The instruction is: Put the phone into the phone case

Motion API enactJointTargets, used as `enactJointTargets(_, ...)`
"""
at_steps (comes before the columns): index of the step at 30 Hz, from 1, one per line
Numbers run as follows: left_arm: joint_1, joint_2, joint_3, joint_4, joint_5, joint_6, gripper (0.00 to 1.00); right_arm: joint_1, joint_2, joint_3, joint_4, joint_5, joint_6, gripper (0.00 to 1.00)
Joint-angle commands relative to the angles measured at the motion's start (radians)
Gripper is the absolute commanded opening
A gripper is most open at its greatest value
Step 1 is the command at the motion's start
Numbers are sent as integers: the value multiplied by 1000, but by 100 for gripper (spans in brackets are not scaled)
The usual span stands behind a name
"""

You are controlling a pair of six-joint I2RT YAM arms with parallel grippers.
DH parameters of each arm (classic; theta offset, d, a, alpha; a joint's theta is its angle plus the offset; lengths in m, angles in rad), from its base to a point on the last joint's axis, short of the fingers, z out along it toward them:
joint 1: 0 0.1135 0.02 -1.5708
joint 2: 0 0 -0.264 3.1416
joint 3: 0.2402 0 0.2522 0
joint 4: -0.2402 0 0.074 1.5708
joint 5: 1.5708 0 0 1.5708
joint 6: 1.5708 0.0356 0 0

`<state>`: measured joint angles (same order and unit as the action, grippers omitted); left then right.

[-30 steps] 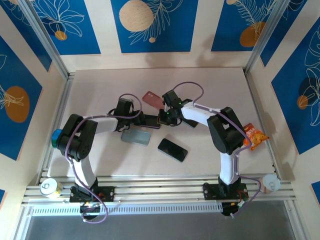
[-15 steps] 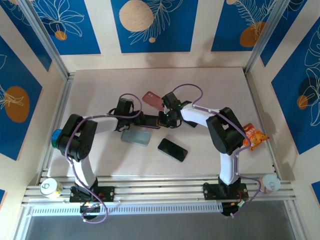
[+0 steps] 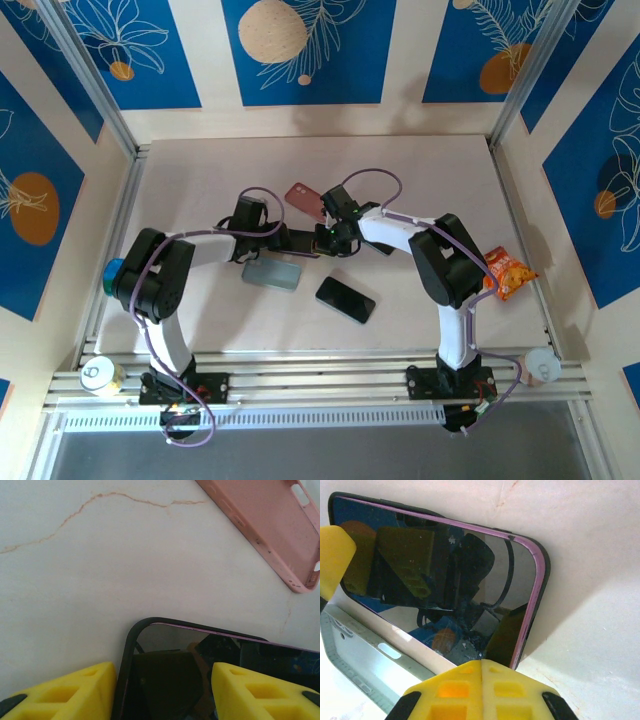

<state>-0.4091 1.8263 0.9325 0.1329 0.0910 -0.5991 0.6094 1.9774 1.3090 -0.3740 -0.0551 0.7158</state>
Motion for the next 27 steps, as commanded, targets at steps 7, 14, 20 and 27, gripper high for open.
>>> enactJointTargets(7, -18, -18, 0, -92, -10, 14, 53, 6, -89, -2, -28, 6, 2, 0)
enactJointTargets(14, -17, -27, -4, -99, -14, 19, 53, 4, -83, -41, -8, 1, 14, 0)
enactJointTargets(20, -18, -29, -4, -102, -16, 20, 53, 3, -61, -48, -3, -5, 18, 0)
enactJointTargets(27, -18, -25, -3, -104, -16, 21, 53, 1, -32, -48, 0, -9, 22, 0)
